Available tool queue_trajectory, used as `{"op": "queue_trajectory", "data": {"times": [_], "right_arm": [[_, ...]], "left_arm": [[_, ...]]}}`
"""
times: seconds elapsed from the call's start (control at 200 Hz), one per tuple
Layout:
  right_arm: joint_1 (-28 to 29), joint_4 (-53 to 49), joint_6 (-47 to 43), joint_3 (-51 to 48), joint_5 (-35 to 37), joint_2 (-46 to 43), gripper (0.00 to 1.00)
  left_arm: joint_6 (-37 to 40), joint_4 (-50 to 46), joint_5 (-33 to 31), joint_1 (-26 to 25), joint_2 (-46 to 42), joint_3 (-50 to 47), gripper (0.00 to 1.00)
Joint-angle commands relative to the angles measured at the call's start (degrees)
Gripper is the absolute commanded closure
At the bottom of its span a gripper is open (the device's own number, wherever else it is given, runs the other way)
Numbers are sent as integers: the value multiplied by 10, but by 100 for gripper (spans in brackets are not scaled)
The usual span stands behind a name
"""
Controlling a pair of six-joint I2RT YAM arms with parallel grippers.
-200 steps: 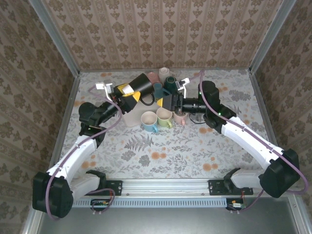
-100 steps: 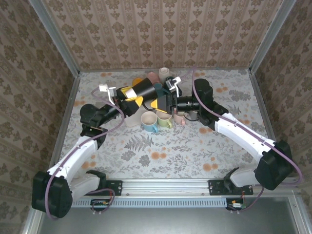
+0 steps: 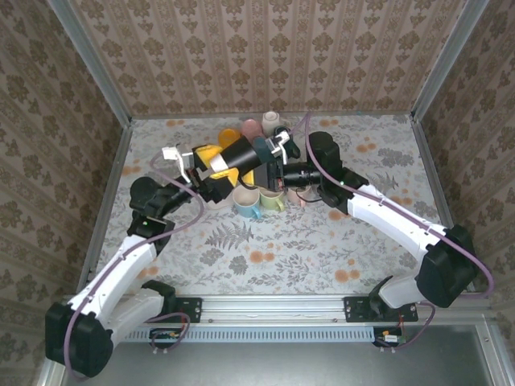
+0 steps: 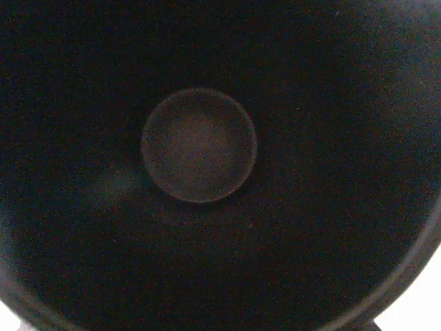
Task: Turn the mug right side up
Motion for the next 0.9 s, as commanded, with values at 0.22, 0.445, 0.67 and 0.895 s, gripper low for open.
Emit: {"op": "queue_trajectory", "data": {"times": [0.22,0.445,0.67,0.895], "right_arm": [[98,-317,-302,77,307,-75,100],[239,-423,-352,159,525,30,100],[335,-471,-345,246,679,177,100],[340,-480,-311,298,680,285,100]], "left_arm": [[134,-426,-391,3,-97,107,0],[128,-585,-607,29,-55,177,0],[79,-601,-796,41,-84,170,0],[66,-587,-759,42,-91,148,0]]}}
